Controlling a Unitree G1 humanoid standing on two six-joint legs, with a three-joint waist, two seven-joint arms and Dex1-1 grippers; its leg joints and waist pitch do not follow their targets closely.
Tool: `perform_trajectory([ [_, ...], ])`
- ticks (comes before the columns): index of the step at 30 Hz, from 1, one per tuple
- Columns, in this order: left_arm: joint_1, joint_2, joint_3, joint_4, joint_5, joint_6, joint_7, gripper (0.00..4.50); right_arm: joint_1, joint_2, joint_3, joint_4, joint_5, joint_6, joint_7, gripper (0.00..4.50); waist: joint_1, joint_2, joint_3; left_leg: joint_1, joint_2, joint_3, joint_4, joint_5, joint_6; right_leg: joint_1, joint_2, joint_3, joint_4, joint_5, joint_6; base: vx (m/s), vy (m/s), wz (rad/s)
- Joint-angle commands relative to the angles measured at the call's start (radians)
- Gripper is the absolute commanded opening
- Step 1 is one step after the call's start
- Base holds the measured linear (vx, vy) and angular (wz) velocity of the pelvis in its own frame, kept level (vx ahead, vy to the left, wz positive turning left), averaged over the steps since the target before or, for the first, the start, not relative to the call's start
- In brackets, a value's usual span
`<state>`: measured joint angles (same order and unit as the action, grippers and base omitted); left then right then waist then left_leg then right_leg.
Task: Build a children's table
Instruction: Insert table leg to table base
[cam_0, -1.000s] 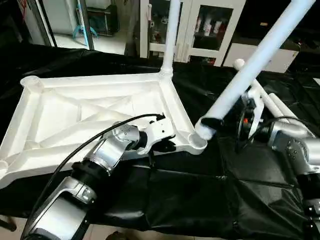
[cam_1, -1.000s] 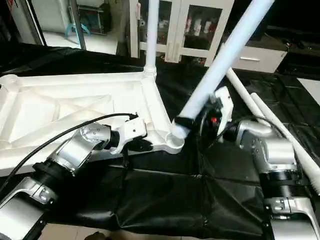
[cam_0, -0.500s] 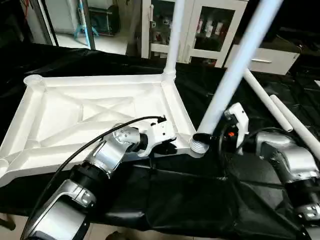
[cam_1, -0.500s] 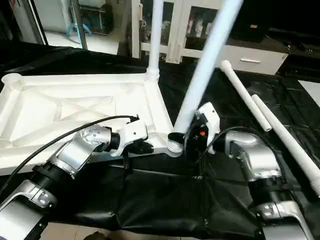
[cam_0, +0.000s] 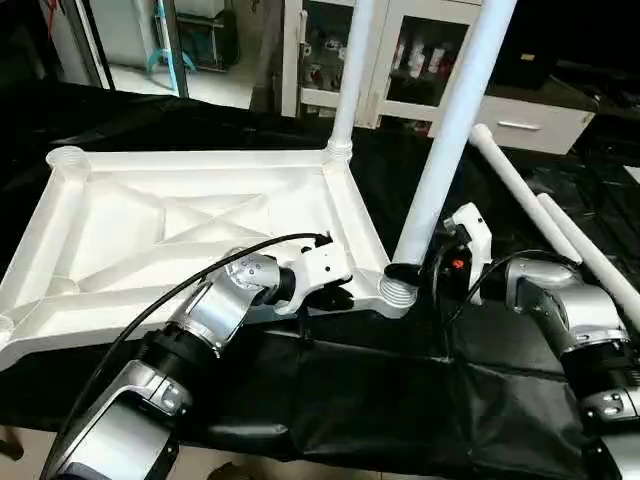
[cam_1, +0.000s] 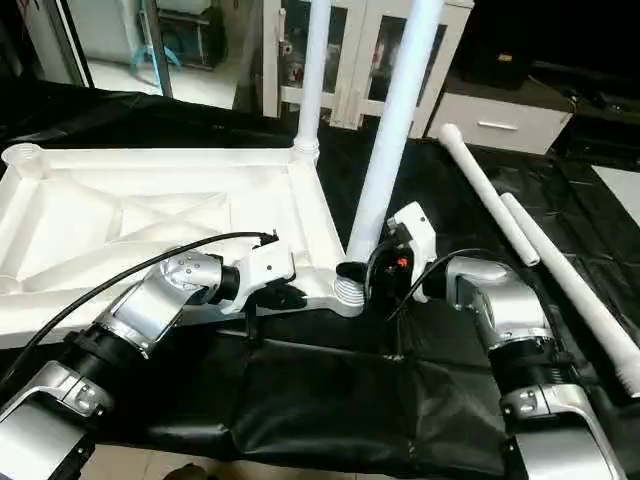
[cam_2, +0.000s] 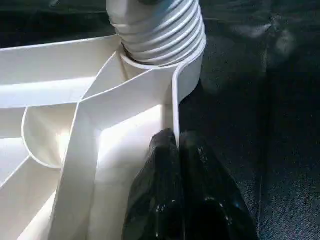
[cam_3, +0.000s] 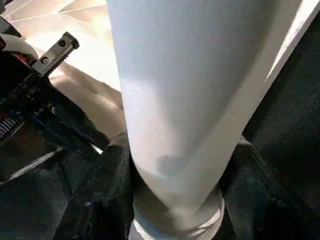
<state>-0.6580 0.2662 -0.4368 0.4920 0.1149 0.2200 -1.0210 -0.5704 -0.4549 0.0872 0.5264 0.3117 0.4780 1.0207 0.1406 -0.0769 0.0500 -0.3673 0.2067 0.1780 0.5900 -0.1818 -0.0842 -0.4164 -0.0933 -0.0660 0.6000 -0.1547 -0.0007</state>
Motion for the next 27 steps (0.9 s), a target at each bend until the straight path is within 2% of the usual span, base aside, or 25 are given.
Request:
perform_trajectory([
  [1,0.017,-0.005,-0.028,-0.013,0.012,0.009,-0.014,0.0,0.006,-0.002,0.008,0.042,-0.01,0.013,0.014,1.98,-0.006,-0.003,-0.07,0.014,0.023,0.003,-0.066,-0.152,0.019,0.054,-0.051,0.034,-0.051,-0.176,-0.211,0.0,0.0,0.0],
  [7,0.013,-0.01,-0.023,-0.007,0.012,0.008,-0.006,0.0,0.004,0.023,-0.038,0.111,-0.007,-0.026,-0.034,1.98,-0.007,-0.006,-0.07,0.015,0.023,0.002,-0.067,-0.167,0.01,0.053,-0.051,0.034,-0.052,-0.184,-0.211,0.0,0.0,0.0],
  [9,0.012,-0.01,-0.023,-0.006,0.012,0.007,-0.005,0.0,0.008,0.029,-0.055,0.119,0.004,-0.03,-0.041,1.98,-0.006,-0.007,-0.072,0.015,0.023,0.003,-0.066,-0.165,0.008,0.054,-0.051,0.034,-0.051,-0.176,-0.213,0.0,0.0,0.0],
  [10,0.009,-0.013,-0.022,-0.001,0.012,0.005,-0.002,0.0,0.023,0.039,-0.084,0.13,0.023,-0.042,-0.052,1.98,-0.006,-0.005,-0.071,0.015,0.023,0.002,-0.067,-0.161,0.01,0.054,-0.051,0.034,-0.051,-0.168,-0.215,0.0,0.0,0.0],
  [12,0.008,-0.014,-0.021,0.001,0.012,0.004,0.0,0.0,0.035,0.043,-0.095,0.133,0.029,-0.052,-0.056,1.98,-0.006,-0.007,-0.072,0.014,0.023,0.002,-0.066,-0.167,0.01,0.054,-0.051,0.034,-0.051,-0.17,-0.216,0.0,0.0,0.0],
  [16,0.005,-0.017,-0.019,0.005,0.012,0.001,0.003,0.0,0.082,0.062,-0.119,0.121,0.043,-0.08,-0.075,1.97,-0.004,-0.005,-0.071,0.015,0.024,0.003,-0.068,-0.171,0.011,0.053,-0.051,0.034,-0.054,-0.177,-0.212,0.0,0.0,0.0],
  [17,0.003,-0.019,-0.017,0.007,0.012,-0.001,0.006,0.0,0.113,0.079,-0.143,0.105,0.061,-0.094,-0.085,1.97,-0.003,0.001,-0.071,0.016,0.024,0.002,-0.069,-0.18,0.009,0.053,-0.051,0.035,-0.054,-0.18,-0.21,0.0,0.0,0.0],
  [18,0.003,-0.021,-0.016,0.008,0.013,-0.002,0.007,0.0,0.136,0.091,-0.16,0.089,0.073,-0.102,-0.088,1.97,-0.002,-0.002,-0.071,0.017,0.025,0.002,-0.069,-0.189,0.006,0.052,-0.051,0.034,-0.056,-0.184,-0.208,0.0,0.0,0.0],
  [19,0.003,-0.021,-0.016,0.008,0.013,-0.002,0.007,0.0,0.136,0.091,-0.16,0.089,0.073,-0.102,-0.088,1.97,-0.002,-0.002,-0.071,0.017,0.025,0.001,-0.07,-0.19,0.006,0.053,-0.051,0.034,-0.055,-0.184,-0.208,0.0,0.0,0.0],
  [20,0.002,-0.021,-0.016,0.008,0.013,-0.002,0.006,0.0,0.152,0.099,-0.168,0.071,0.082,-0.103,-0.091,1.97,-0.003,0.003,-0.07,0.016,0.024,0.0,-0.071,-0.196,0.005,0.052,-0.05,0.033,-0.055,-0.189,-0.208,0.0,0.0,0.0],
  [22,0.002,-0.022,-0.016,0.009,0.013,-0.003,0.006,0.0,0.166,0.105,-0.174,0.056,0.09,-0.103,-0.094,1.97,-0.002,0.002,-0.069,0.018,0.025,0.001,-0.072,-0.209,0.002,0.051,-0.05,0.033,-0.059,-0.199,-0.204,0.0,0.0,0.0],
  [23,0.0,-0.023,-0.015,0.009,0.013,-0.004,0.005,0.0,0.199,0.118,-0.187,0.023,0.106,-0.112,-0.104,1.97,-0.002,0.003,-0.068,0.019,0.025,0.0,-0.074,-0.227,-0.002,0.051,-0.051,0.034,-0.062,-0.217,-0.196,0.0,0.0,0.0],
  [24,0.0,-0.023,-0.016,0.01,0.013,-0.005,0.005,0.0,0.215,0.124,-0.196,0.006,0.115,-0.116,-0.11,1.97,0.0,0.007,-0.068,0.021,0.026,-0.001,-0.075,-0.243,-0.005,0.048,-0.053,0.034,-0.064,-0.231,-0.194,0.0,0.0,0.0],
  [26,-0.003,-0.024,-0.015,0.011,0.013,-0.005,0.004,0.0,0.239,0.132,-0.207,-0.024,0.128,-0.12,-0.117,1.96,-0.001,0.005,-0.067,0.02,0.026,-0.002,-0.077,-0.258,-0.008,0.049,-0.052,0.033,-0.067,-0.251,-0.187,0.0,0.0,0.0],
  [27,-0.003,-0.024,-0.014,0.011,0.013,-0.006,0.003,0.0,0.247,0.134,-0.211,-0.035,0.131,-0.123,-0.122,1.96,-0.001,0.007,-0.067,0.02,0.026,-0.002,-0.077,-0.264,-0.01,0.048,-0.052,0.033,-0.067,-0.258,-0.184,0.0,0.0,0.0],
])
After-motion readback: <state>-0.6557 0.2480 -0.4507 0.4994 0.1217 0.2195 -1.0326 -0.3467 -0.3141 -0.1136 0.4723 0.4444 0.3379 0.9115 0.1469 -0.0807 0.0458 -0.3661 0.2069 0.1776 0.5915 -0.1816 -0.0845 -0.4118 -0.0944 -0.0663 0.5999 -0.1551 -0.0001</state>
